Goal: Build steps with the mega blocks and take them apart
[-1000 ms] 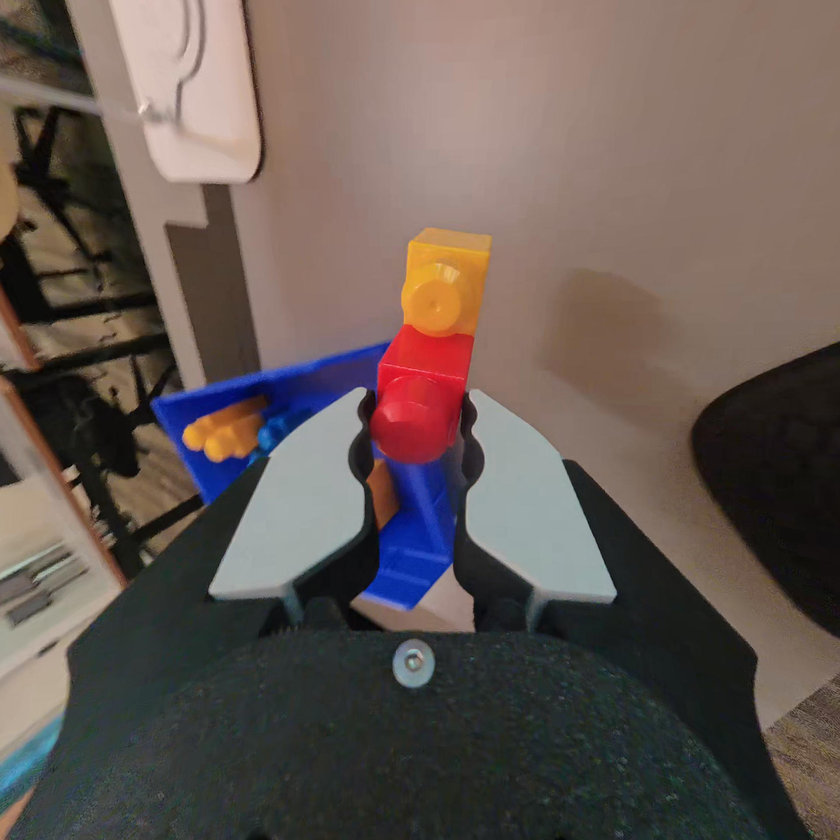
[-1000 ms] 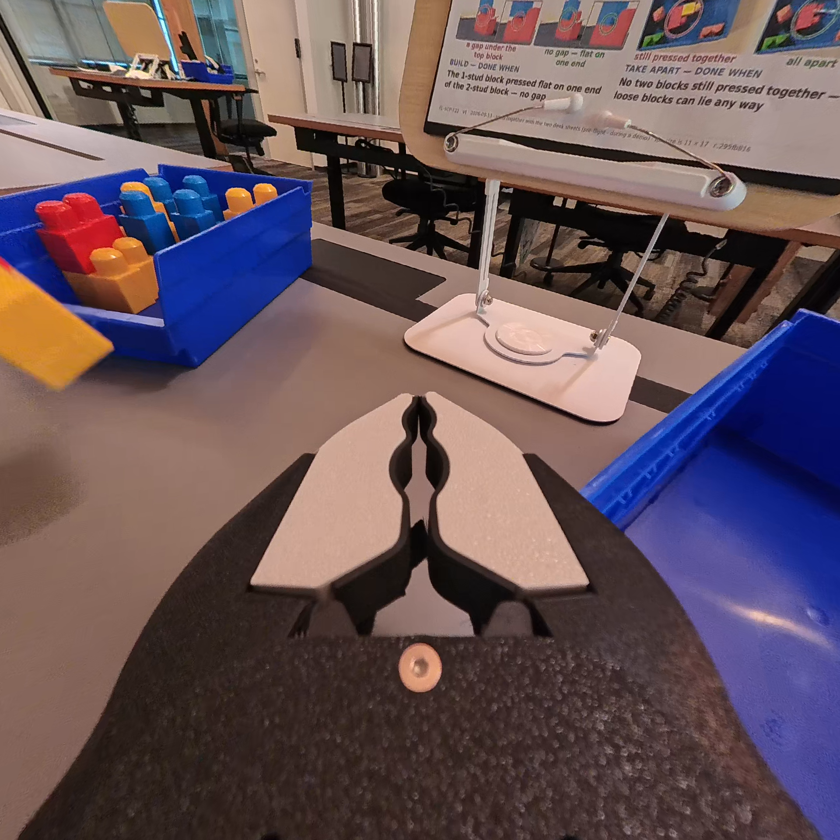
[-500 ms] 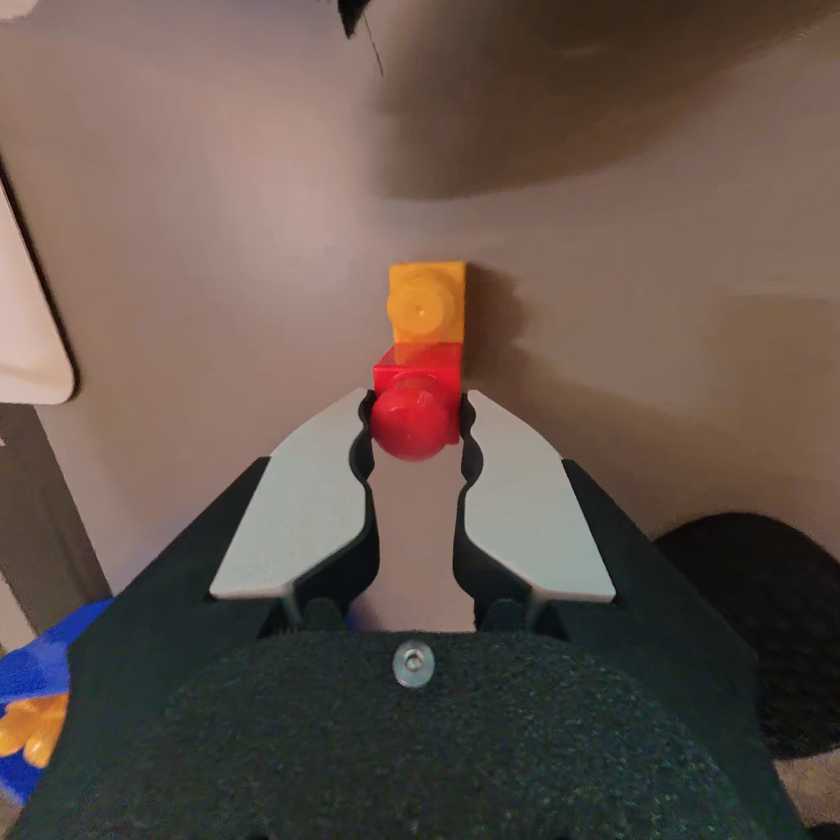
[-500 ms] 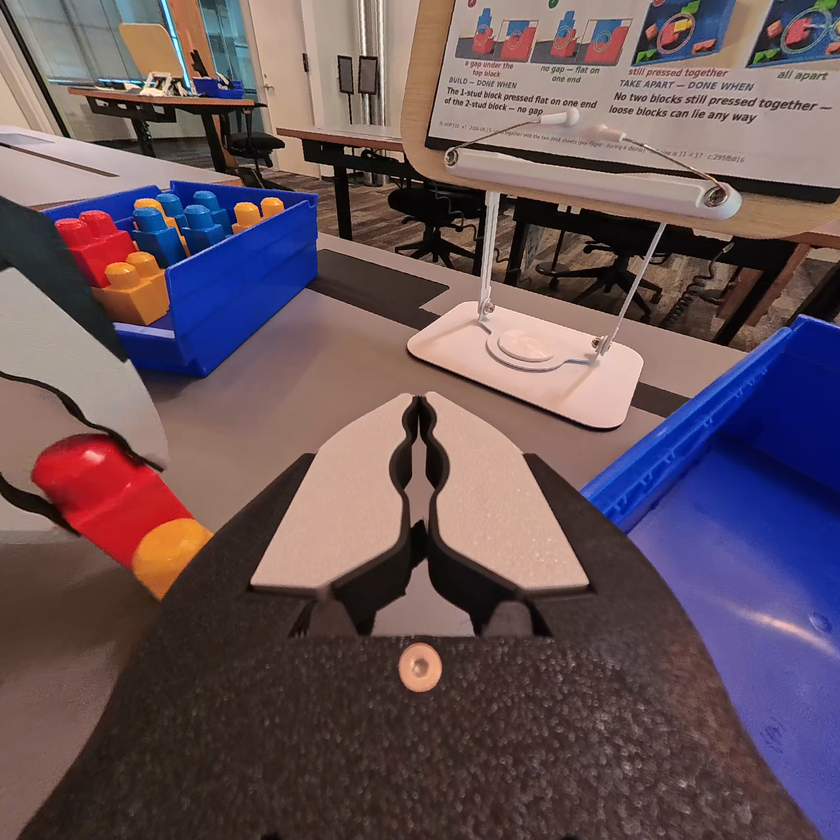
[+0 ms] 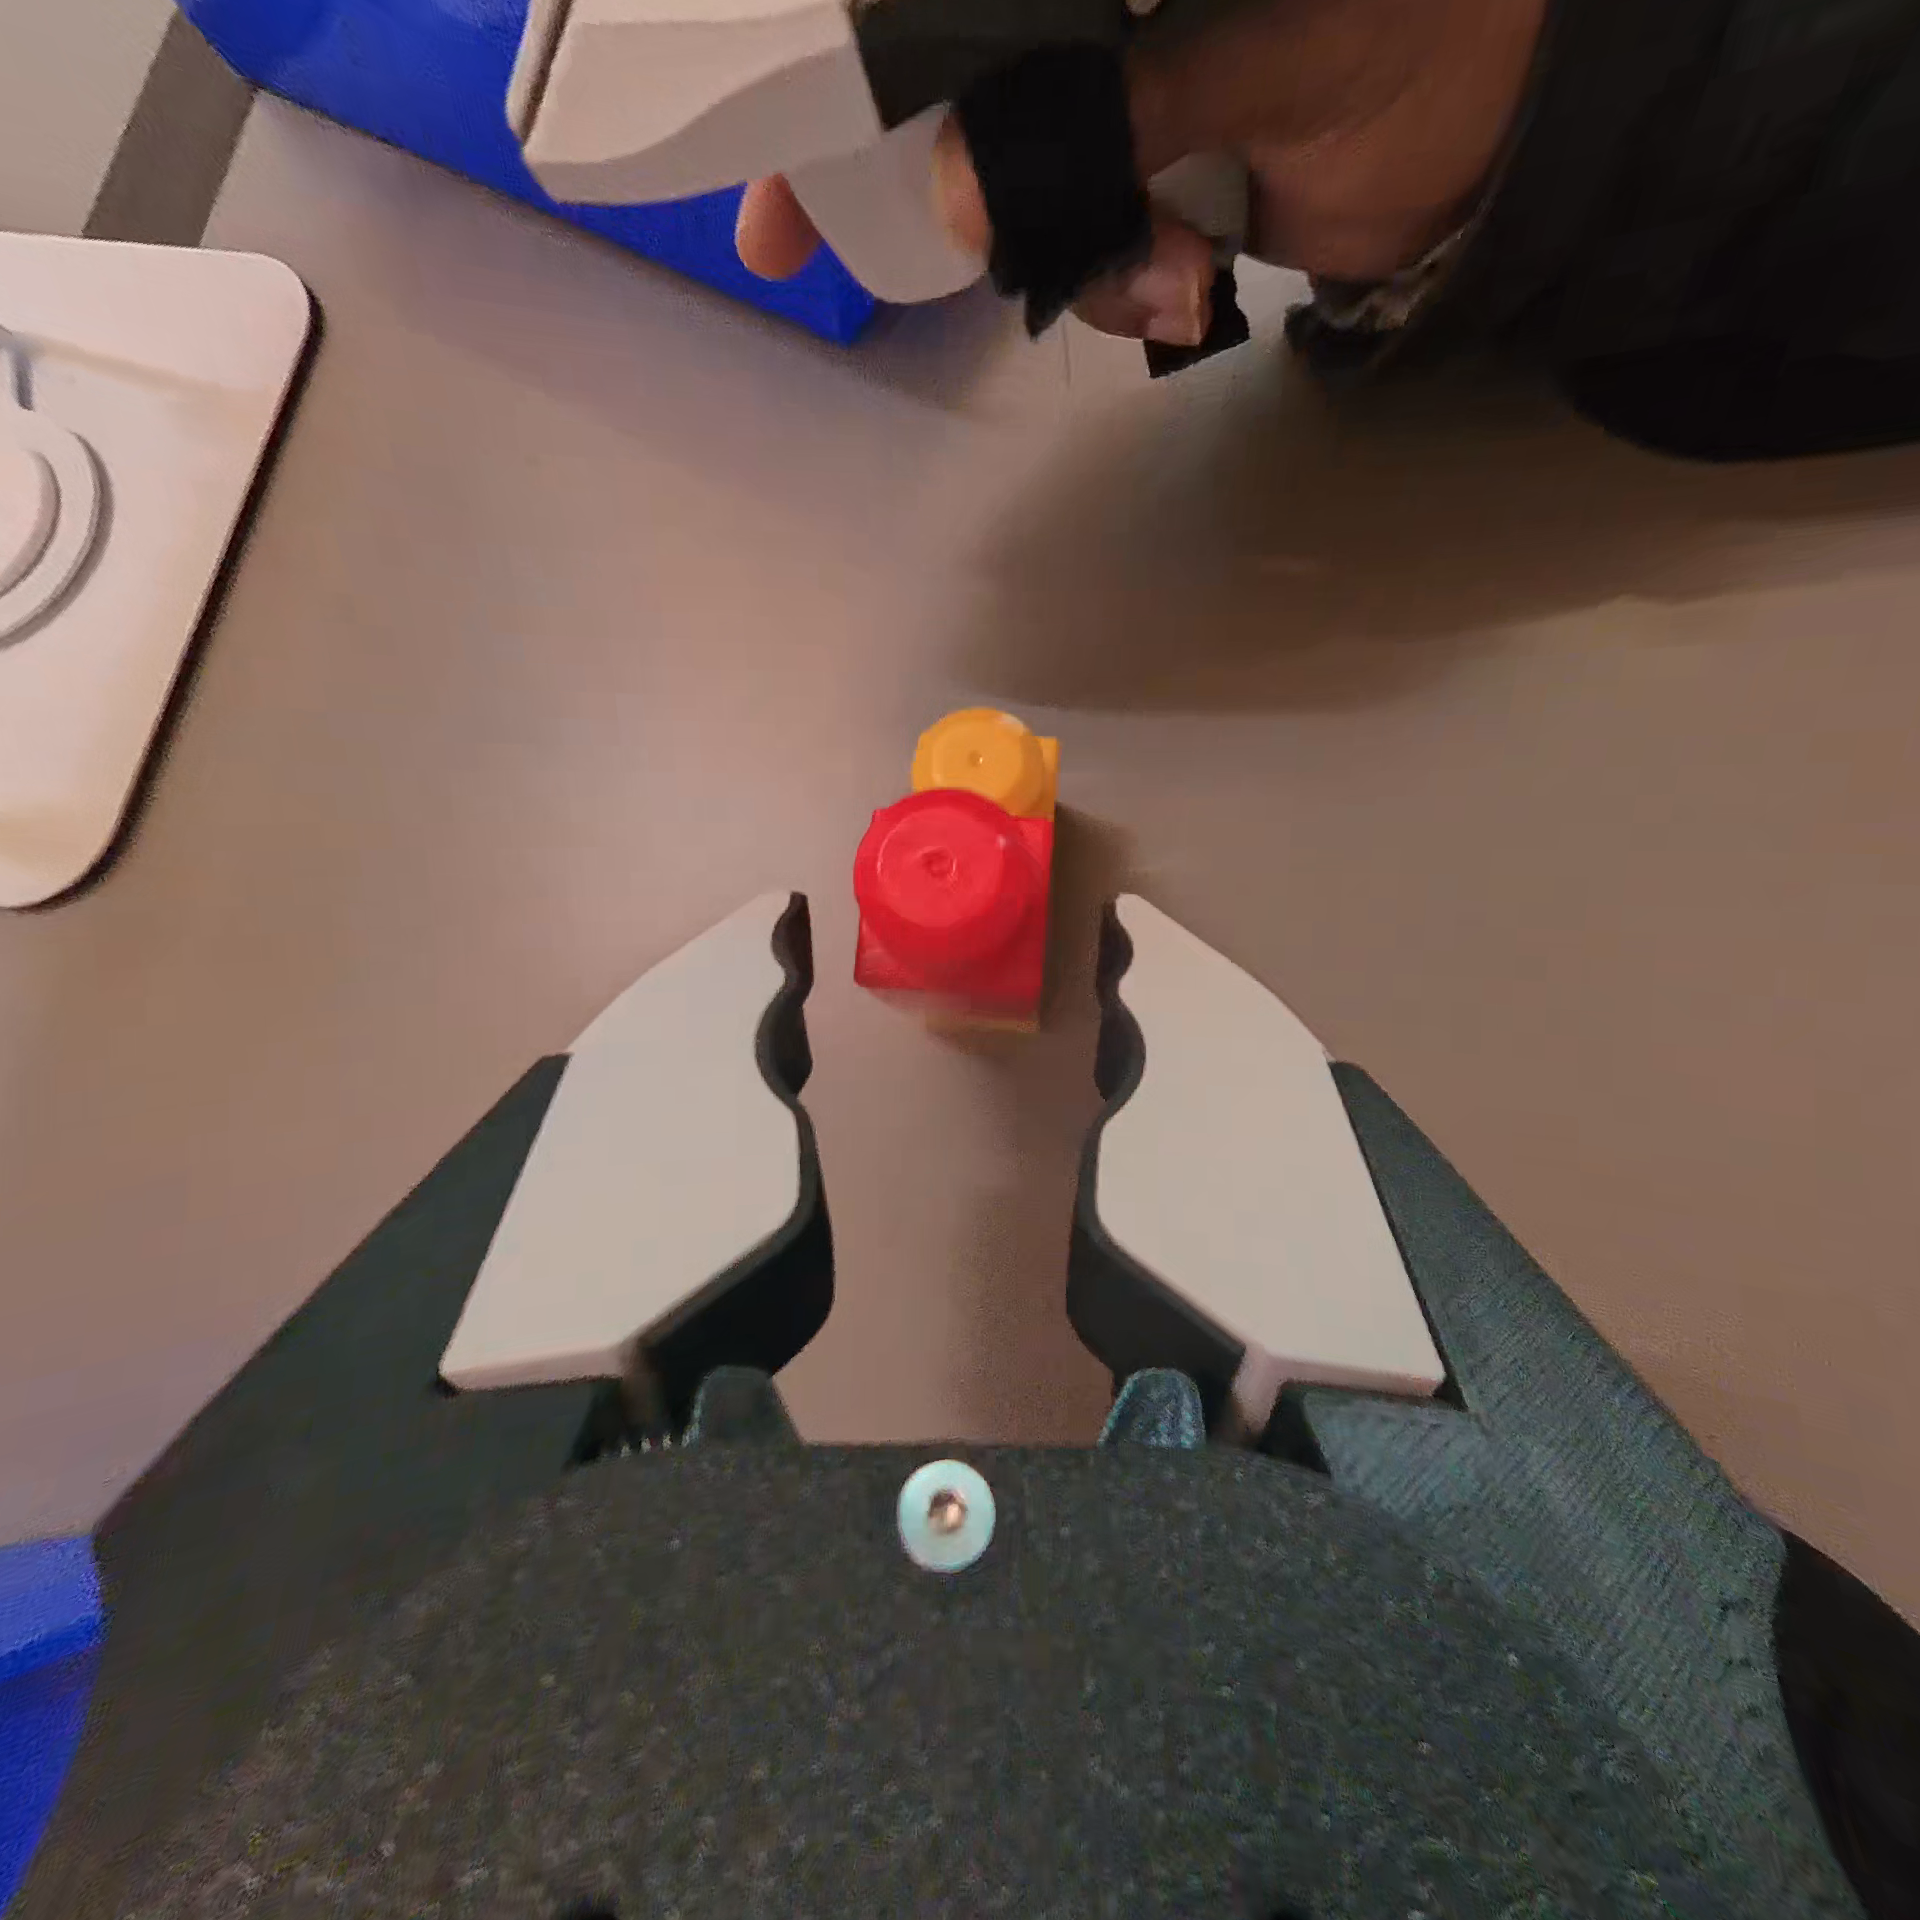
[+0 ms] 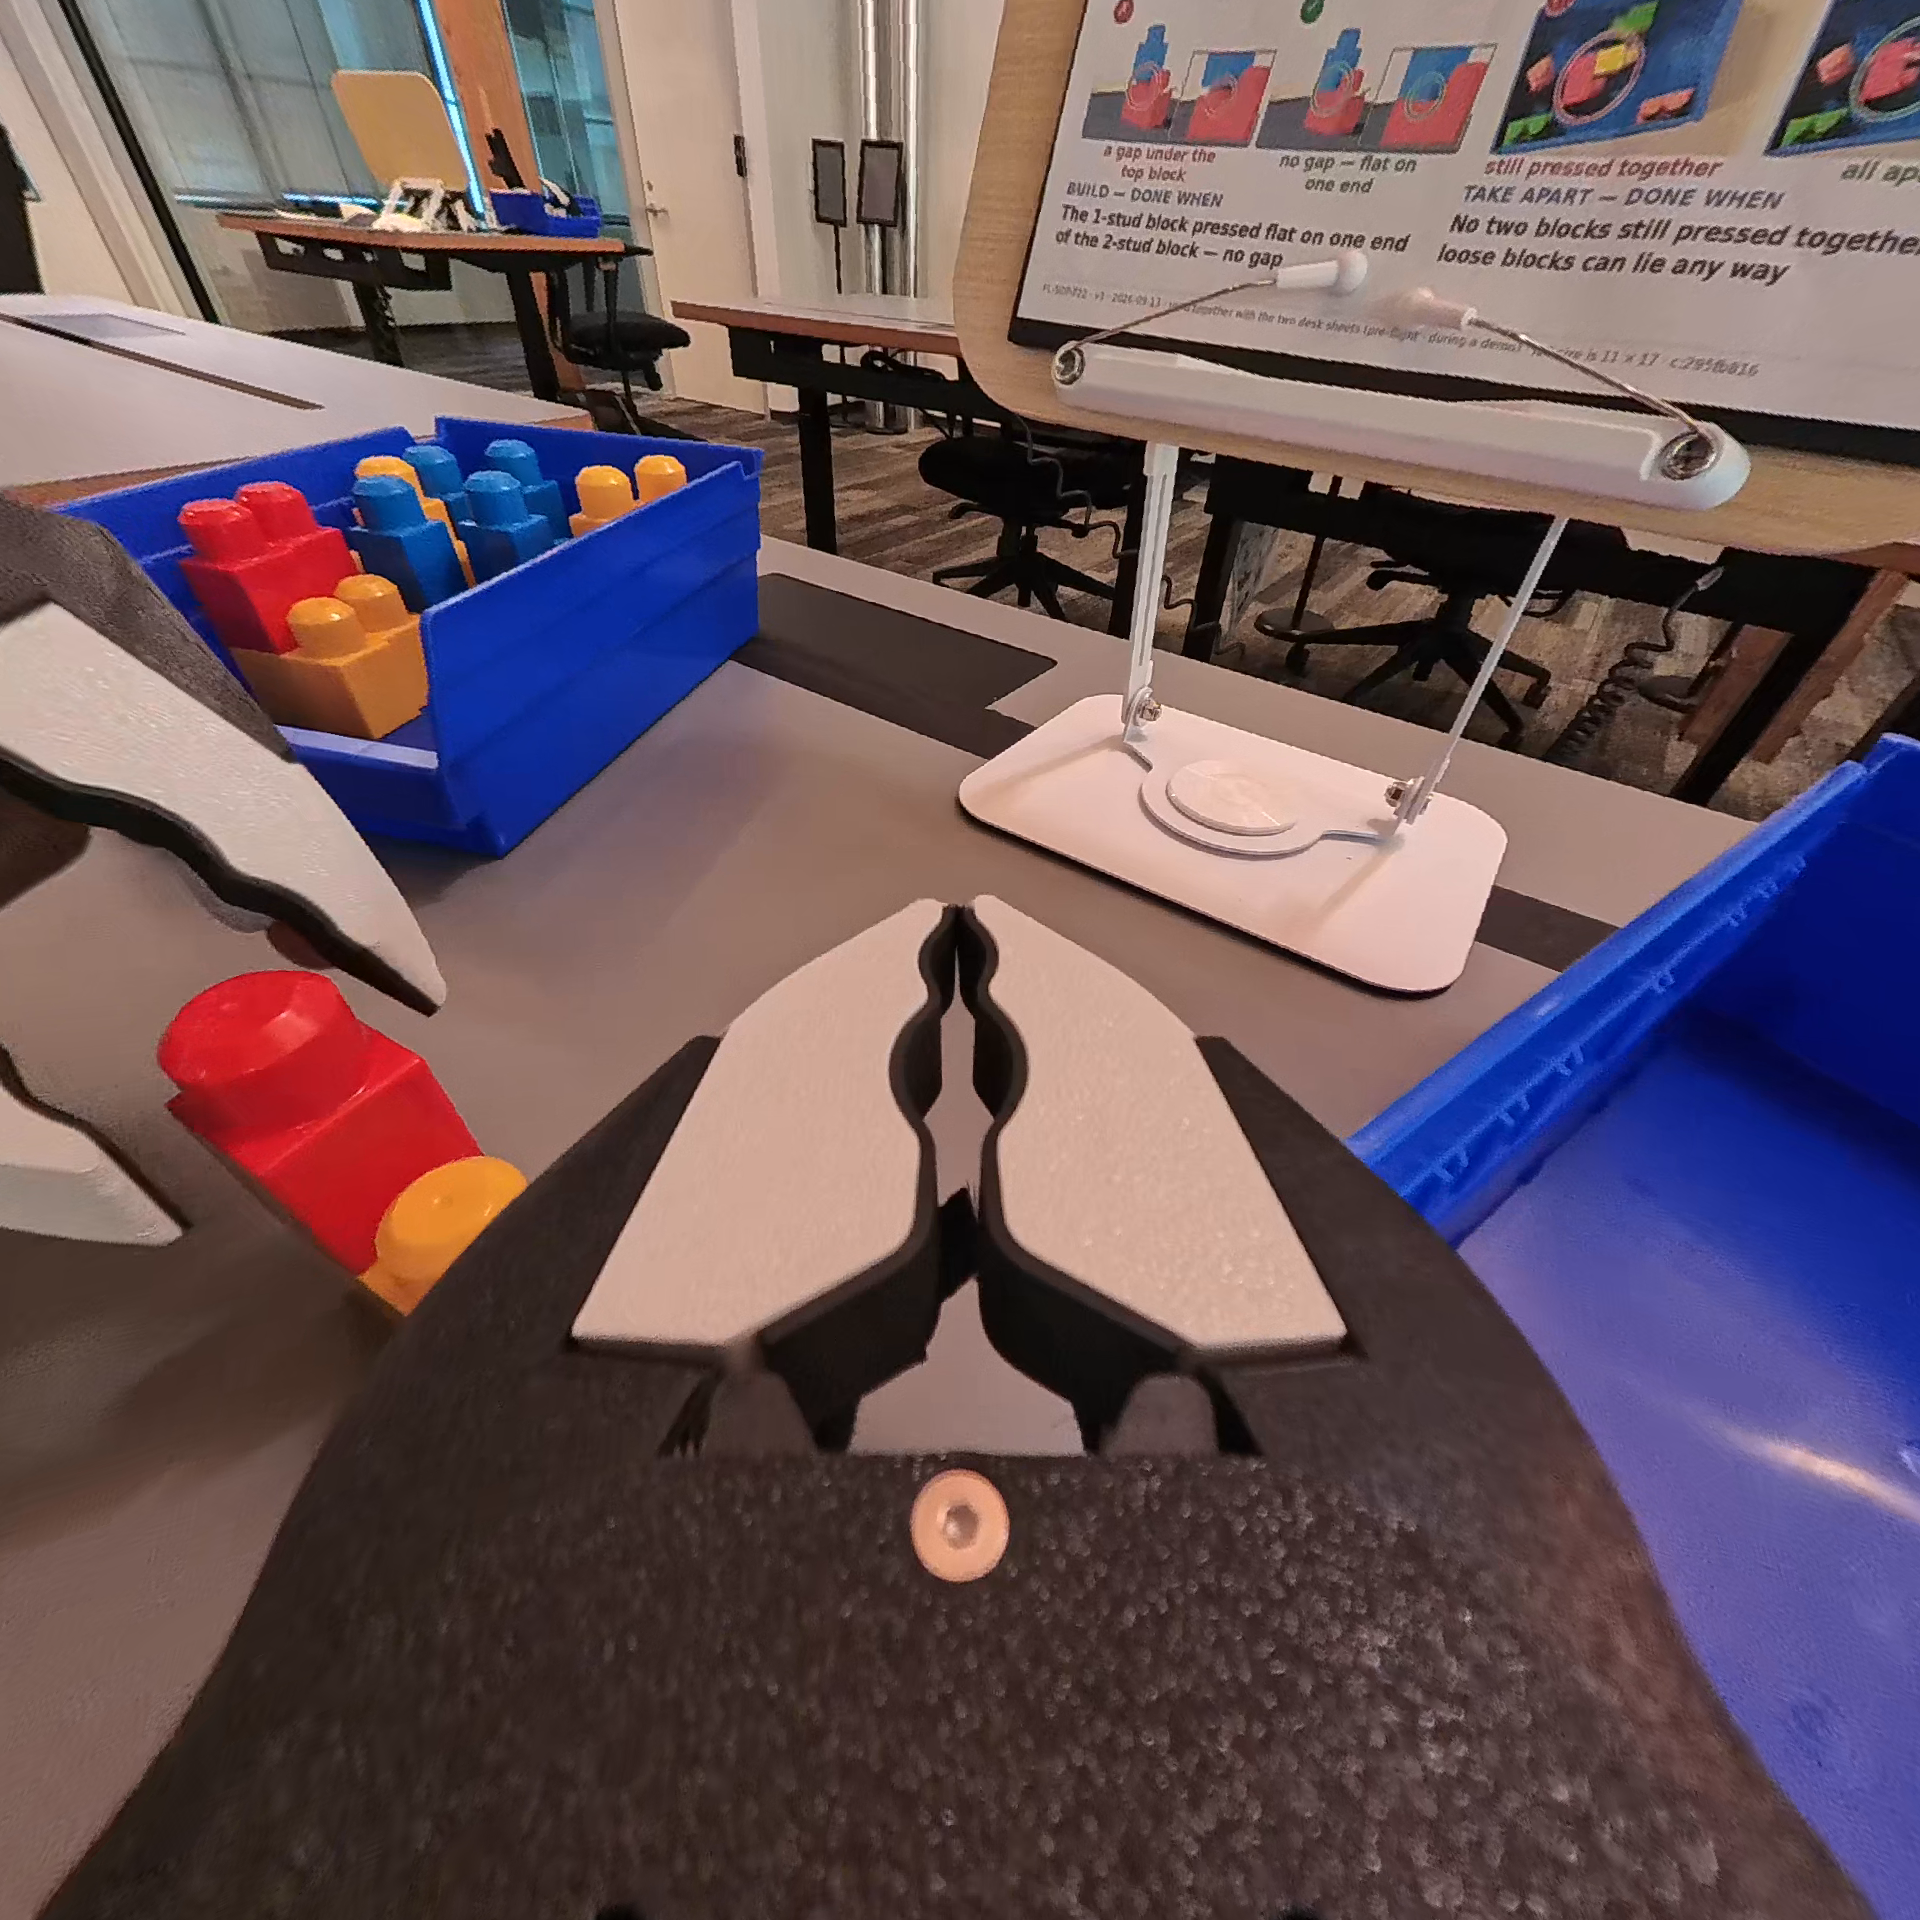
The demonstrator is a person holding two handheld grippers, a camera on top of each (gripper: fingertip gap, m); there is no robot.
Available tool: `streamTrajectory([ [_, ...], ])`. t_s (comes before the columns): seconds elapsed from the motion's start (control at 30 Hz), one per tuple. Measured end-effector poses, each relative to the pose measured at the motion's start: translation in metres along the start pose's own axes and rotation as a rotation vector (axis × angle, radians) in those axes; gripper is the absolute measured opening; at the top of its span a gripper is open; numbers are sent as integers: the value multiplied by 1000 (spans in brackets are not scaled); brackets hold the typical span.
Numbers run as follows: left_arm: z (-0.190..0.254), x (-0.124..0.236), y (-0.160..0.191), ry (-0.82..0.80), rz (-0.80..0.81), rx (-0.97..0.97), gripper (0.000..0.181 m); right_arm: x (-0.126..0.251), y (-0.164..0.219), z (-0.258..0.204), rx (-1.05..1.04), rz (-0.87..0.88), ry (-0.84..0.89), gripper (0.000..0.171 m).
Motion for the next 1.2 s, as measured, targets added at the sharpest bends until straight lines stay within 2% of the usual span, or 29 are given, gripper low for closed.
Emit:
streamTrajectory([
  [0.17, -2, -9, 27, 18, 26, 13, 71, -1, 1, -1, 0, -3, -7, 0],
  [0.27, -1, -18, 34, 34, 11, -1, 73, -1, 1, -1, 1, -3, -10, 0],
  [0.47, 0, -42, 44, 37, -8, 8, 61, 0, 0, -2, 0, 1, -18, 0],
  [0.57, 1, -47, 40, 1, 38, 6, 38, 0, 0, -3, 3, 3, -28, 0],
  [0.73, 1, -39, 34, -6, 70, -4, 37, 4, -7, -9, 26, 46, -152, 3],
  [0.87, 0, -29, 30, -34, 58, -3, 37, 12, -21, -23, 79, 34, -405, 17],
  [1.0, 3, -28, 28, -45, 7, -21, 37, 24, -31, -50, 262, -105, -640, 45],
  [1.1, 5, -30, 27, -47, -38, -45, 37, 27, -25, -73, 436, -190, -686, 59],
  [1.2, 10, -34, 24, -55, -83, -94, 37, 19, -13, -86, 527, -249, -671, 65],
])
Point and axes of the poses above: each gripper's, where its closed fingertips meet, x back along the fingers, y out of its underside, z = x × y across the jaws, the point moved 9 cm from there along x, back along the fingers, and after that the axes turned 2 degrees about y, right-handed, at the moved point
